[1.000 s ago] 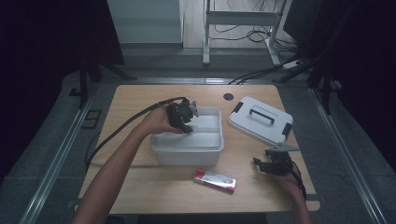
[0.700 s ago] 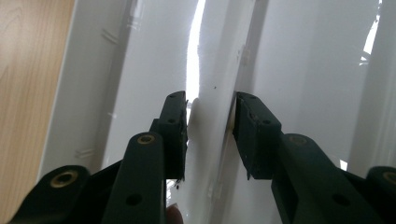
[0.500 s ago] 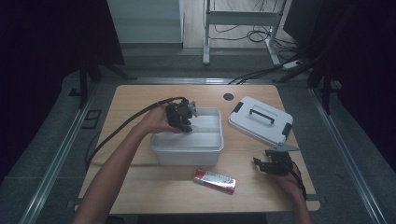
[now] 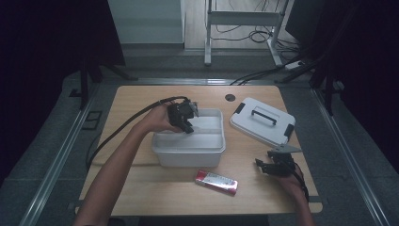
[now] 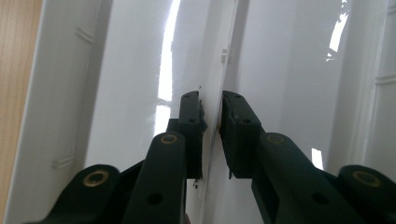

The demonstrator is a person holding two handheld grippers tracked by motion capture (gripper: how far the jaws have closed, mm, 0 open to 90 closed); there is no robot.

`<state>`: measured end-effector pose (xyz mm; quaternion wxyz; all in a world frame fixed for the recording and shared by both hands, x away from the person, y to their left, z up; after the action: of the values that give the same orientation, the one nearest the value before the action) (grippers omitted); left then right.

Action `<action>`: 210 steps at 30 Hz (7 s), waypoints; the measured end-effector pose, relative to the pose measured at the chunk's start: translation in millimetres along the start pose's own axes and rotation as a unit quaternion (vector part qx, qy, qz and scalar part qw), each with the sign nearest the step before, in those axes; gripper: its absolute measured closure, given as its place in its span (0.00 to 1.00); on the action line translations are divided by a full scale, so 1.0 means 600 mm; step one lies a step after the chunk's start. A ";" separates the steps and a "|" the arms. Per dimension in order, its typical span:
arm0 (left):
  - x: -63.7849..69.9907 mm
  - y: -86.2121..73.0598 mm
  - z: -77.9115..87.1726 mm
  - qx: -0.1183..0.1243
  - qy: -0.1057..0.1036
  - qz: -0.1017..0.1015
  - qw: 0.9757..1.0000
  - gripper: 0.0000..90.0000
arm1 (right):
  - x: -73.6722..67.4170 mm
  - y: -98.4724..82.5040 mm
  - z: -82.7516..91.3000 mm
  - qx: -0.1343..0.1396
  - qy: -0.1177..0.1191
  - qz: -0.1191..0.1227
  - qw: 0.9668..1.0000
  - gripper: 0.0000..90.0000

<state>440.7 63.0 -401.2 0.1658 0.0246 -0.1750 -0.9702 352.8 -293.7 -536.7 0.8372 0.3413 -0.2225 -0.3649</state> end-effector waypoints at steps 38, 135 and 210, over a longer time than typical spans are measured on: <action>-0.009 0.007 -0.001 -0.012 -0.027 0.014 0.999 0.99 | 0.004 -0.001 0.000 -0.001 -0.005 -0.002 1.000 0.36; -0.066 -0.335 0.241 0.065 0.073 0.184 0.978 1.00 | 0.010 -0.007 0.007 -0.003 -0.016 -0.015 1.000 0.37; -0.066 -0.426 -0.028 -0.010 0.012 0.235 0.972 0.84 | 0.010 -0.008 0.007 -0.004 -0.017 -0.012 1.000 0.37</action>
<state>399.9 296.6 -506.0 0.3912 -0.0075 -0.1643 -0.9055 351.8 -302.7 -536.6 0.8305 0.3343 -0.2309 -0.3811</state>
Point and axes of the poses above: each handheld gripper's, and its own axes: z roughly backward along the jaws, y roughly out of its top, x roughly to its right, the point moved 3 cm from there along -z, roughly forward along the jaws, and after that the axes turned 10 degrees about z, right-handed, at the moved point
